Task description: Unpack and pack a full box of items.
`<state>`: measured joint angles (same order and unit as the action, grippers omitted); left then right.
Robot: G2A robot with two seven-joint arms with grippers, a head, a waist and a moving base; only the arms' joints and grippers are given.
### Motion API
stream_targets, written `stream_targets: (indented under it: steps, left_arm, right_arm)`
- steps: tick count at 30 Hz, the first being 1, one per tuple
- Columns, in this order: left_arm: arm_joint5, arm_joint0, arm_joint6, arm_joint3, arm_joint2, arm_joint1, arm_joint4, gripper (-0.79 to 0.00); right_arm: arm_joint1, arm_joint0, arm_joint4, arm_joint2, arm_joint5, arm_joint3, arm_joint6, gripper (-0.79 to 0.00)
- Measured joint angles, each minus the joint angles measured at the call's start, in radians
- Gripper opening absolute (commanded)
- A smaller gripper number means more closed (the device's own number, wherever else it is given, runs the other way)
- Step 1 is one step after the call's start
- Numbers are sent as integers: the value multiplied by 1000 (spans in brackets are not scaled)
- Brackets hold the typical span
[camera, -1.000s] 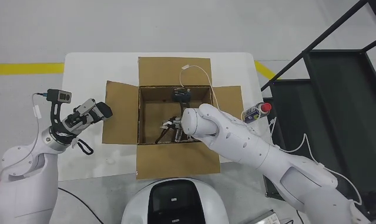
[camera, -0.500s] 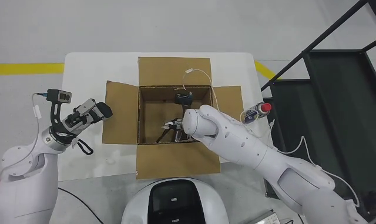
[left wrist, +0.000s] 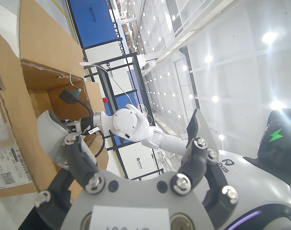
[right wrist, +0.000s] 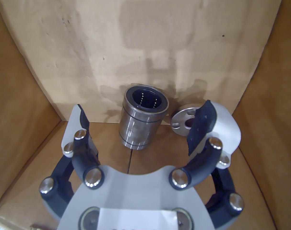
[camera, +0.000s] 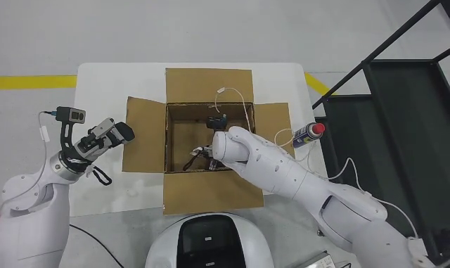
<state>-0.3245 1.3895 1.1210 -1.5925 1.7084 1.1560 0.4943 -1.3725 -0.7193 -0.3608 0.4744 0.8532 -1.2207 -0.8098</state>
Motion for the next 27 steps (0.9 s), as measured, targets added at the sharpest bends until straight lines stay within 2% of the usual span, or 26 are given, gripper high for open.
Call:
stream_targets:
  steps: [4, 8, 10, 11, 14, 16, 21, 27]
  left_arm:
    - [0, 0, 0, 0, 0, 0, 0, 0]
    - [0, 0, 0, 0, 0, 0, 0, 0]
    - [0, 0, 0, 0, 0, 0, 0, 0]
    - [0, 0, 0, 0, 0, 0, 0, 0]
    - [0, 0, 0, 0, 0, 0, 0, 0]
    - [0, 0, 0, 0, 0, 0, 0, 0]
    - [0, 0, 0, 0, 0, 0, 0, 0]
    - [0, 0, 0, 0, 0, 0, 0, 0]
  right_arm:
    - [-17, -1, 9, -5, 1, 24, 14, 0]
    - [-31, 1, 10, -9, 9, 48, 22, -89]
    - [-37, 0, 13, -8, 11, 60, 26, -274]
    - [-40, 0, 14, -7, 15, 67, 29, -413]
    - [-45, -3, 15, -2, 24, 86, 35, -613]
    - [-47, -5, 15, 1, 25, 93, 36, -785]
    - [-50, -6, -2, 13, 31, 56, 55, -785]
    - [-14, -57, -85, 55, 116, -116, 84, -785]
